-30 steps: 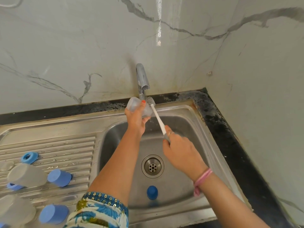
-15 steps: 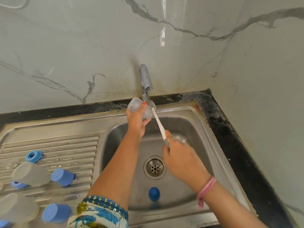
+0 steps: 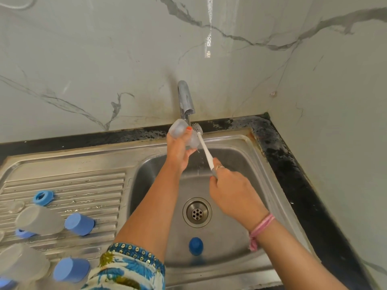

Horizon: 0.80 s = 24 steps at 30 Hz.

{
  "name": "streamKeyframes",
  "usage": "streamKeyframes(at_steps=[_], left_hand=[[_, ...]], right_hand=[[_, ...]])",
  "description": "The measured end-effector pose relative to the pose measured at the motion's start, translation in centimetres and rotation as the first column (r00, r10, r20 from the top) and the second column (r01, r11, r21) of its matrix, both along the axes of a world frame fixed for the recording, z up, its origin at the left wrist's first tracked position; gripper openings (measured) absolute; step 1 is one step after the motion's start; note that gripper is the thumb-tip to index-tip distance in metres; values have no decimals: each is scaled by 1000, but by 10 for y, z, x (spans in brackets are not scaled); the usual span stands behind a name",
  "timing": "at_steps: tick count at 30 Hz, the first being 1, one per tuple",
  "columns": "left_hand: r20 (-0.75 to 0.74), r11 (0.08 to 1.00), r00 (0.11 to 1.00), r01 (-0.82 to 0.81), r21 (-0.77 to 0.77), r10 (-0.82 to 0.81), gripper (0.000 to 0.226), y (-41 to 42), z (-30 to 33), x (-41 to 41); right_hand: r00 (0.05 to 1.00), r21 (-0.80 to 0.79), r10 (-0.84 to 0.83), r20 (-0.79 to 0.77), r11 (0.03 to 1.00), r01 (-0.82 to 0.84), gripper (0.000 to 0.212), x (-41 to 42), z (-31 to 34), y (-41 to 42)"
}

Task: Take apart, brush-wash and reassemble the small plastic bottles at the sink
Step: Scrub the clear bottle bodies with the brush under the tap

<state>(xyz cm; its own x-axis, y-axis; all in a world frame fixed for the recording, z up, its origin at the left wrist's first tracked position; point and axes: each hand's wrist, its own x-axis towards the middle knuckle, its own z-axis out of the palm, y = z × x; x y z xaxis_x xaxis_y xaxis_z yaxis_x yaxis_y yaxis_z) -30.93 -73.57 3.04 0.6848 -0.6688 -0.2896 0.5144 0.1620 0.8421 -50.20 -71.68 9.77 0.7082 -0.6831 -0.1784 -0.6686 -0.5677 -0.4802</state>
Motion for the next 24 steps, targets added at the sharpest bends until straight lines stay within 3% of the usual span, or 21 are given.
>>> streamKeyframes(at_steps=[3, 6, 9, 13, 14, 17, 21, 24], left_hand=[[-20, 999, 999, -30, -31, 29, 54, -2, 0, 11], [-41, 999, 999, -32, -41, 30, 56, 1, -2, 13], [-192, 985, 972, -153, -73, 137, 58, 1, -3, 10], [-223, 953, 927, -283, 106, 300, 97, -9, 3, 9], [-225, 951, 925, -286, 119, 306, 98, -10, 3, 10], [-243, 961, 930, -268, 70, 277, 62, -11, 6, 10], [-217, 982, 963, -179, -61, 163, 51, -3, 1, 9], [-162, 990, 986, -62, -125, 42, 27, 0, 1, 4]], right_hand=[[997, -115, 40, -61, 992, -47, 61, -11, 2, 21], [998, -113, 36, -52, 993, -41, 61, -18, -1, 26], [999, -87, 34, -42, 995, -37, 61, -13, 0, 24], [999, -47, 47, -27, 998, -49, 61, -14, 3, 31], [998, -45, 51, -26, 998, -53, 61, -16, 4, 33], [999, -30, 44, -4, 999, -44, 59, -17, 6, 33], [998, 63, 22, 56, 998, -25, 55, -7, 8, 14], [998, 126, -6, 61, 992, -2, 53, -1, 7, -1]])
